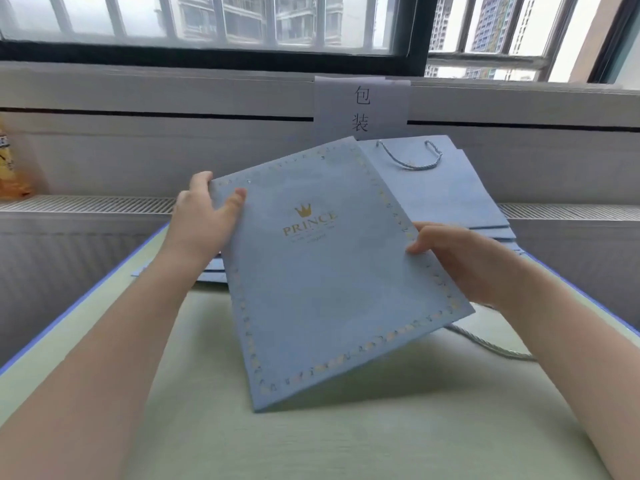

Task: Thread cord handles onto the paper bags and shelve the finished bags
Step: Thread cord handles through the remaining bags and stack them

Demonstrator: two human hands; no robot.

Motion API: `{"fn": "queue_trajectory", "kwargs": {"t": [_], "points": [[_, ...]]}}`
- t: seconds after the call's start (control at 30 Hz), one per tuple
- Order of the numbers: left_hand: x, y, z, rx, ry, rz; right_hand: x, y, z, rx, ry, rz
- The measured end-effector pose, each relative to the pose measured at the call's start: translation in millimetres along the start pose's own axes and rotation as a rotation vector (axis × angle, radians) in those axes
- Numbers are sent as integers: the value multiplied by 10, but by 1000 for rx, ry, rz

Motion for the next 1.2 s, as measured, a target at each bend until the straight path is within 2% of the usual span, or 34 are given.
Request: {"fn": "queue_trajectory", "kwargs": {"t": [0.1, 0.13, 0.2, 0.27, 0.37, 0.4, 0.43, 0.5, 0.57, 0.67, 0.73, 0.8, 0.97, 1.2], "points": [[31, -5, 104, -98, 459, 166, -17, 143, 44, 15, -25, 99], [71, 18, 106, -132, 506, 240, -3, 139, 41, 47, -6, 93], [148, 76, 66, -162, 411, 358, 31, 84, 9, 132, 66, -27], [213, 106, 18, -146, 213, 434, 50, 15, -46, 177, 172, -162], [280, 97, 10, 9, -357, 389, 88, -54, -117, 189, 291, -215], [311, 116, -13, 76, -467, 346, 107, -65, -124, 206, 329, -210], [348, 159, -58, 147, -452, 332, 116, -79, -135, 227, 374, -193], [458, 234, -153, 281, -239, 383, 149, -110, -143, 258, 459, -131], [569, 309, -246, 332, -121, 461, 170, -131, -165, 262, 530, -112], [698, 342, -216, 273, -148, 609, 148, -137, -167, 217, 743, -218], [728, 347, -182, 231, -199, 657, 143, -125, -115, 88, 874, -340], [728, 353, -191, 207, -227, 653, 169, -116, -61, -52, 857, -406], [731, 409, -268, 153, -197, 678, 375, -163, -95, -172, 762, -321], [757, 464, -321, 123, -111, 692, 572, -261, -145, -161, 1151, -278]]}}
Point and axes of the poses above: each hand's wrist, its own y-axis away from the middle knuckle, its own x-axis out of the palm, z = x × y, the point moved 2 cm from there along -y, towards the middle knuckle, and after that the axes turned 12 degrees about z, right-handed, at the moved point
